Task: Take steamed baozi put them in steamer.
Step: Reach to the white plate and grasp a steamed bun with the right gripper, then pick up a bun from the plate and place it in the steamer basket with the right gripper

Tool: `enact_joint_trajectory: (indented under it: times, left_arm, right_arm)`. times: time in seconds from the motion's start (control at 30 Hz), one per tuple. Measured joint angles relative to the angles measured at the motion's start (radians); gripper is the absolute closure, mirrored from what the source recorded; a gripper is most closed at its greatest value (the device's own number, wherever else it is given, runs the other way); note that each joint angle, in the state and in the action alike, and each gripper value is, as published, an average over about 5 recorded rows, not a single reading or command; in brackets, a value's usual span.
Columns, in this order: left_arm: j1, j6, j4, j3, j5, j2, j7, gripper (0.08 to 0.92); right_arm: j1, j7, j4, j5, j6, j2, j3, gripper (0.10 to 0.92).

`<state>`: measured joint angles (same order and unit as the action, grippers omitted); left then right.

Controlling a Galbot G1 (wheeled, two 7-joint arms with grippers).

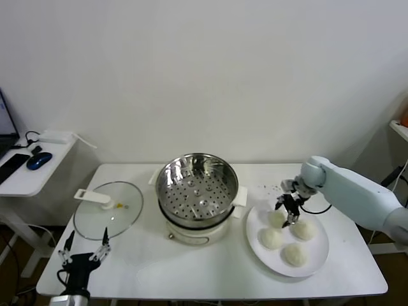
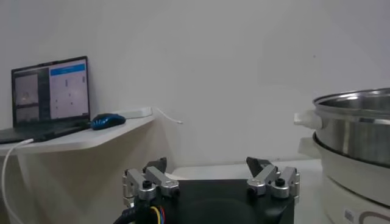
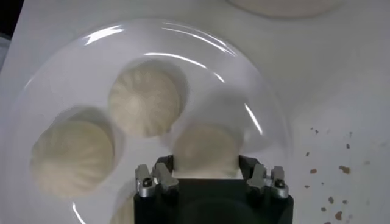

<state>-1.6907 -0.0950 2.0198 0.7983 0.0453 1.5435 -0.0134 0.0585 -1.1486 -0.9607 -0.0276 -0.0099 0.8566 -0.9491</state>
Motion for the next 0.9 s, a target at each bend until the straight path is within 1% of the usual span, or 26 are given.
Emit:
enact_joint_trajectory:
  times: [0.27, 0.43, 0.67, 0.9]
  left_arm:
    - [0.001, 0.0, 0.0, 0.001, 0.002, 0.0, 0.001, 0.177]
    - [-0.001, 0.0, 0.0, 0.003, 0.006, 0.0, 0.002, 0.177]
    - [0.0, 0.004, 0.002, 0.005, 0.012, 0.0, 0.003, 0.177]
    - [0.001, 0.009, 0.003, 0.002, 0.009, 0.0, 0.005, 0.177]
  right_arm:
    - [0.018, -0.003, -0.024, -0.008, 0.006, -0.015, 0.001, 0.343]
    - [0.065, -0.01, -0.069, -0.03, 0.016, -0.035, -0.02, 0.346]
    - [0.221, -0.026, -0.163, -0.066, 0.06, -0.05, -0.099, 0.344]
    - [0.418, -0.046, -0.246, -0.069, 0.132, -0.026, -0.192, 0.341]
